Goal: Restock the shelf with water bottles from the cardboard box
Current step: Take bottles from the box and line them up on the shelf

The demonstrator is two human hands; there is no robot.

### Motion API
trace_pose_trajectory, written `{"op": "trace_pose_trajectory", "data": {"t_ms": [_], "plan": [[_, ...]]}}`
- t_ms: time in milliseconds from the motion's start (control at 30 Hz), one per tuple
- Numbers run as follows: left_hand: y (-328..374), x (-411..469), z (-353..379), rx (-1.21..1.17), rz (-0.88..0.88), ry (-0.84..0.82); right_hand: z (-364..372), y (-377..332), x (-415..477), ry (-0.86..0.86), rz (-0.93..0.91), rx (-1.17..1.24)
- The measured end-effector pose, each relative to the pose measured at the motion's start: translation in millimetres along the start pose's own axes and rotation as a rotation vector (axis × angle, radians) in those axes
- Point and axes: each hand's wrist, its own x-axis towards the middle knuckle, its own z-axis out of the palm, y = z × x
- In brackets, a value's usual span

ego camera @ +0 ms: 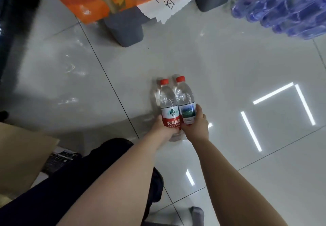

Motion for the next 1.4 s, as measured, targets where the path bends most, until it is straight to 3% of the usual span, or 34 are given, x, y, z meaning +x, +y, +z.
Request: {"op": "trace_pose_trajectory", "data": {"t_ms": [100,267,400,533,633,933,1067,1267,1400], "plan": [[-6.1,7.4,-8.7,-0.104,-0.107,-0.013,-0.4,1.9,1.6,-0.050,0.038,0.210],[-10.2,16.5,-20.9,-0.211,-0.134,0.048,-2.3,1.1,-2.8,-0.317,0.159,0.690],[-7.3,12.6,-31.4,-0.284,-0.154,0.035,-7.5,-2.0,-2.2,-0.471,0.179,0.881],[11.0,-3.1,-40.1,-0.316,-0.080,0.092,-30.1,-13.8,-4.5,-0.744,0.067,1.017],[34.7,-22.7,-50.8,-0.318,0.060,0.191,-56.5,-40.4,-17.4,-0.886,-0.036,1.056],[92.8,-137.2,-74.8,-0.545,0.369,0.405,-127.7,-159.3,-90.7,-0.905,-0.372,0.921],[96.1,-209.5,-92.0,-0.676,0.530,0.510,-149.1,-195.6,-139.3,-0.854,-0.475,0.863],[86.8,-314.8,-128.2,-0.790,0.723,0.575,-166.1,-246.5,-229.4,-0.908,-0.549,0.838],[70.6,-379.1,-147.7,-0.856,0.864,0.725,-161.4,-282.3,-308.3,-0.990,-0.590,0.858]]}}
